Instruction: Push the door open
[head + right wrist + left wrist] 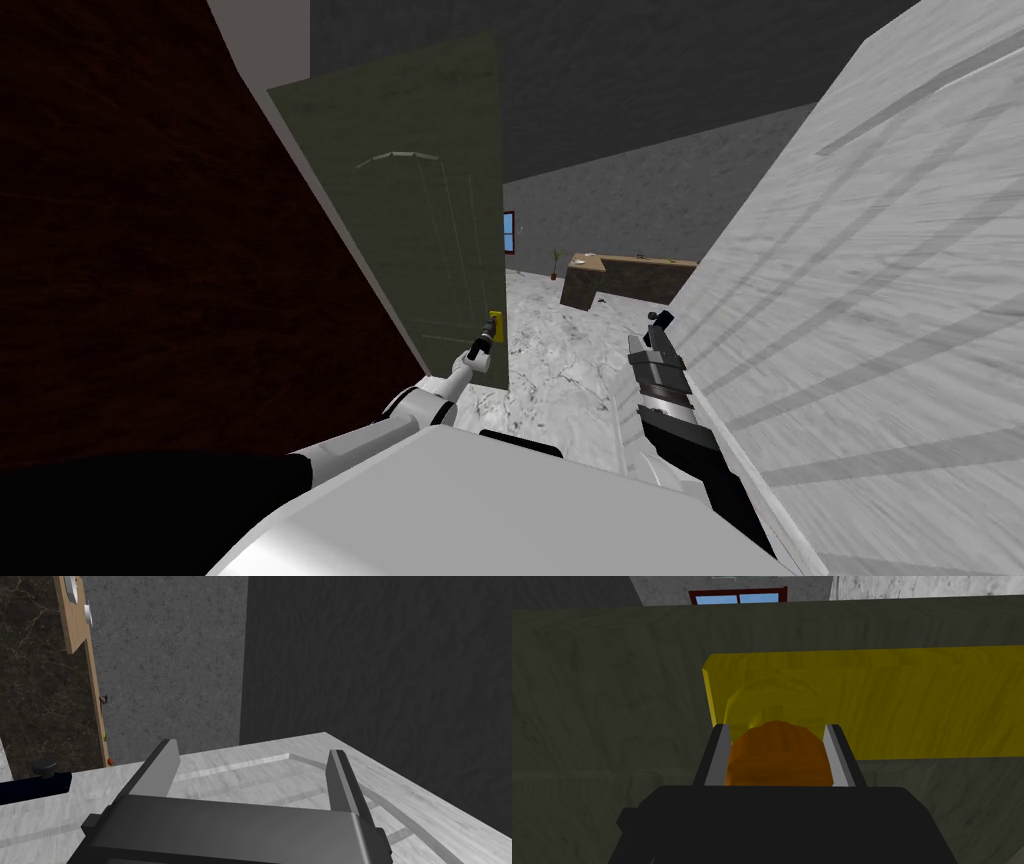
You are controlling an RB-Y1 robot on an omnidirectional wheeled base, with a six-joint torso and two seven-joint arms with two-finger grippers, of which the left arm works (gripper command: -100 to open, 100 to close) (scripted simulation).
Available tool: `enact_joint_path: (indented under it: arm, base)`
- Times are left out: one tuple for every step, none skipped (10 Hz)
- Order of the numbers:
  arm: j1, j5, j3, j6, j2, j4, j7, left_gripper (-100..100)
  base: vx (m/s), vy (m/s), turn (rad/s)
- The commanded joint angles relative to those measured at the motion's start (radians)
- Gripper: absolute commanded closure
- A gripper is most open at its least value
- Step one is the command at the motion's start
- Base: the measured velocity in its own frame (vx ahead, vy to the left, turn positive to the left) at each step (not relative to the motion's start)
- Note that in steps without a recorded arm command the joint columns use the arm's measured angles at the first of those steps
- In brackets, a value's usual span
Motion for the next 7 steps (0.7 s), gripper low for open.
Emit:
enact_joint_path:
  arm:
    - [-0.015, 0.004, 0.013, -0.024, 0.011, 0.032, -0.001, 100]
    - [-0.014, 0.01, 0.033, -0.024, 0.019, 0.034, -0.008, 100]
    - [-0.013, 0.015, 0.046, -0.024, 0.024, 0.035, -0.012, 100]
    - [-0.013, 0.015, 0.046, -0.024, 0.024, 0.035, -0.012, 100]
    - [-0.013, 0.015, 0.046, -0.024, 0.024, 0.035, -0.012, 100]
    - [-0.012, 0.022, 0.066, -0.023, 0.032, 0.037, -0.019, 100]
    - [-0.012, 0.024, 0.073, -0.023, 0.034, 0.038, -0.021, 100]
  base:
    - [0.061, -0.049, 0.009]
    - [0.106, -0.066, 0.038]
    - [0.146, -0.095, 0.098]
    - [0.125, -0.11, 0.05]
    - [0.066, -0.074, 0.016]
    - [0.101, -0.113, 0.041]
    - [0.142, -0.103, 0.092]
